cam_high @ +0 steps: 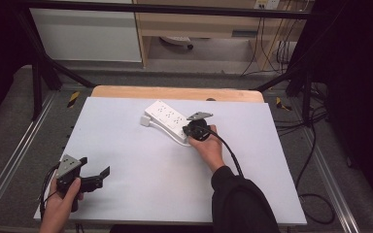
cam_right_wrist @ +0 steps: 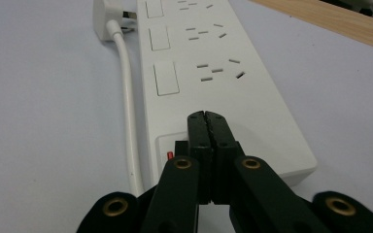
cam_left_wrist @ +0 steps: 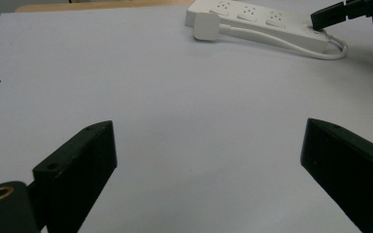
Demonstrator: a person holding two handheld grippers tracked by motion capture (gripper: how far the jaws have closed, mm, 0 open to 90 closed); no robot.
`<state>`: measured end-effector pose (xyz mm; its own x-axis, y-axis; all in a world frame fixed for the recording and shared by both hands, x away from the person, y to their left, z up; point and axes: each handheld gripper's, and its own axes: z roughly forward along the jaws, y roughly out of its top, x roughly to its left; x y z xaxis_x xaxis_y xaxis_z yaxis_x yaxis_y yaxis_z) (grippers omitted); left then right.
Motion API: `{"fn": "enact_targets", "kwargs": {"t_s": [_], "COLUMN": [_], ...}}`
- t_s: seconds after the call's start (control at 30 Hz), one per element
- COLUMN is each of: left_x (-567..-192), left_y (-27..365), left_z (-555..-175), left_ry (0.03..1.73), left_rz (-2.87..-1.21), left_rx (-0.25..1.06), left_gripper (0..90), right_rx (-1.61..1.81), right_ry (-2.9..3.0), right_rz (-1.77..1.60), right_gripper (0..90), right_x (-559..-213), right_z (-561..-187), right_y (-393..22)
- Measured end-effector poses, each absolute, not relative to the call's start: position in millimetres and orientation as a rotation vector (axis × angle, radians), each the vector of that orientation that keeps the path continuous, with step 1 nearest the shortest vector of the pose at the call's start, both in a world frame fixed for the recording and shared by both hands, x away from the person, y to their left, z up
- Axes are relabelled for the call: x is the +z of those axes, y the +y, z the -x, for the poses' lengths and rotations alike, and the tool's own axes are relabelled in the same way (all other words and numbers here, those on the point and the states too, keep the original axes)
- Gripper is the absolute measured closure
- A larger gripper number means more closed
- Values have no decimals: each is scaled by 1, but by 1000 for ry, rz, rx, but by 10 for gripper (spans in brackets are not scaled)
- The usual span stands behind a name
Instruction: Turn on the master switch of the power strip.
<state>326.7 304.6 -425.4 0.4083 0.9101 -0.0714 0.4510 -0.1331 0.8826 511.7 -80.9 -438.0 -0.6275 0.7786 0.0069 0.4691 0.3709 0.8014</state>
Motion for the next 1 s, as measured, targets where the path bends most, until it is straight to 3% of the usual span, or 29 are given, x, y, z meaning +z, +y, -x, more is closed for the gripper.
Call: {"fn": "enact_targets", "kwargs": {"t_s": [1.0], "left_x": [-425], "left_y": [306], "left_z": [-327], "left_ry": [1191], "left_rz": [-1749], "left_rx": [642], "left_gripper": [59], "right_rx": [1181], "right_ry": [2219], "right_rz": [-1104], "right_gripper": [900], "right_x": [-432], "right_z": [-510], "right_y": [-82]}}
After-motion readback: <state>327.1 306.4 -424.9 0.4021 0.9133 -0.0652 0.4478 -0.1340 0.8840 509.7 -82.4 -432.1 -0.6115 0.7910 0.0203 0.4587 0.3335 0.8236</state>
